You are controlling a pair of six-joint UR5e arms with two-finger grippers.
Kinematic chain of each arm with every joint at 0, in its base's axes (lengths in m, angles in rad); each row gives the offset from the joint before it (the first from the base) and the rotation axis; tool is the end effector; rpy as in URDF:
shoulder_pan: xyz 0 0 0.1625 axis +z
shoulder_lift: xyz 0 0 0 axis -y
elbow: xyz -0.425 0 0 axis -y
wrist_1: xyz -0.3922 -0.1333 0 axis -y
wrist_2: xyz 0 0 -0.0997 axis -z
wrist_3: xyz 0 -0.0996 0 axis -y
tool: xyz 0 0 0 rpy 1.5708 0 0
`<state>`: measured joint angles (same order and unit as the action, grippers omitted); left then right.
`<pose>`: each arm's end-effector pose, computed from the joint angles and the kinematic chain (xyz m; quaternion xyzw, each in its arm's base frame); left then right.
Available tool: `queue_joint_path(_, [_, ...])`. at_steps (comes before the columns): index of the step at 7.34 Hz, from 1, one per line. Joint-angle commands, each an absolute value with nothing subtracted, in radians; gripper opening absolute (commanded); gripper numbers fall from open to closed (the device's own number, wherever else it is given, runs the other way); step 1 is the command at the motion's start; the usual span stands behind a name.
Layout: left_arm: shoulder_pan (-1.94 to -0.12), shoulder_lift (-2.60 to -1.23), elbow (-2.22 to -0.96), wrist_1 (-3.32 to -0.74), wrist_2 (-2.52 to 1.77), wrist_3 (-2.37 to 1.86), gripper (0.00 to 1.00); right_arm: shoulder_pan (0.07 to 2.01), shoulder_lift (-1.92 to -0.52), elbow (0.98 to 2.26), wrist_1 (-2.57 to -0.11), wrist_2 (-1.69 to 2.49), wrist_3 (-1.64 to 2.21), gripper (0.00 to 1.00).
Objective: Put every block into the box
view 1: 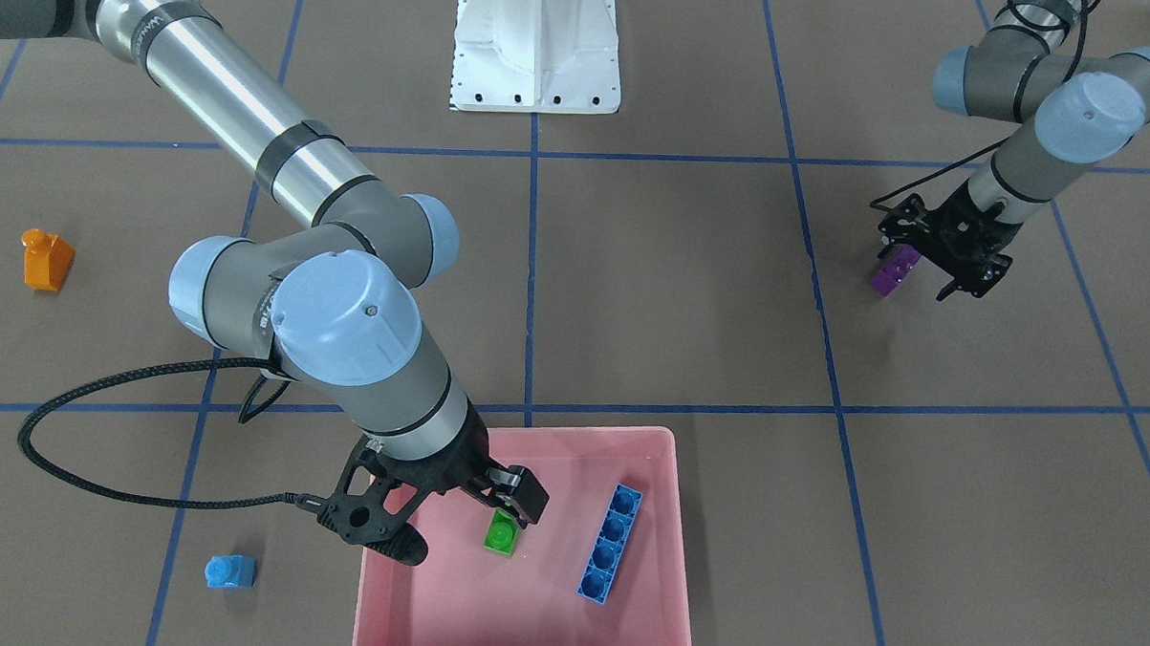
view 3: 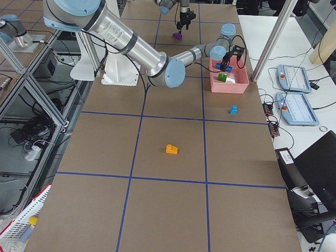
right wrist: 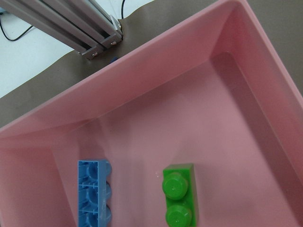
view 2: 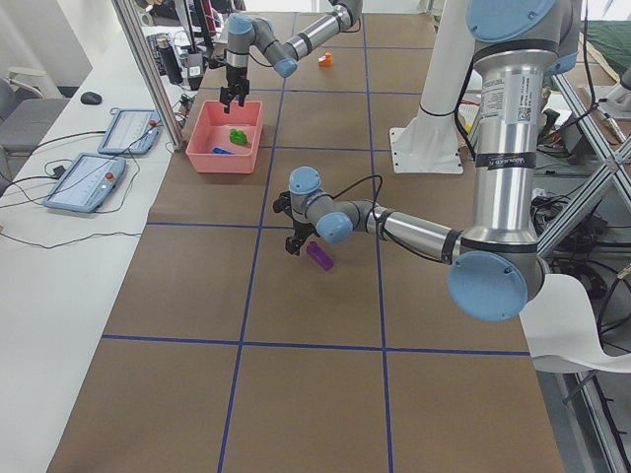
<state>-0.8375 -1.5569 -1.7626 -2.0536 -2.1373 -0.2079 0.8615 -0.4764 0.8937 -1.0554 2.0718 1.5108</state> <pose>0.2823 -0.4327 0.5232 0.1577 0.3768 0.3234 0.8535 -0.4990 -0.7126 0.1704 -0.0047 -0.4886 0.2350 0.8403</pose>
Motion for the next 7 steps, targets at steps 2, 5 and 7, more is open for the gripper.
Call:
queue_joint_path(2, [-0.764, -1.542, -1.752, -2.051, -2.063, -0.216, 0.69, 0.938, -0.535, 0.957, -1.06, 2.203, 1.497, 1.0])
queue_joint_path(5, [-0.765, -1.558, -1.772, -2.014, -2.109, -0.222, 0.0, 1.113, -0.985, 1.269, -1.066, 2.412, 1.218, 1.0])
queue_joint_path(7, [-0.842, -1.748, -1.825, -1.784, -2.207, -0.225, 0.0, 1.124, -1.206, 1.357, -1.057, 2.41, 1.094, 1.0])
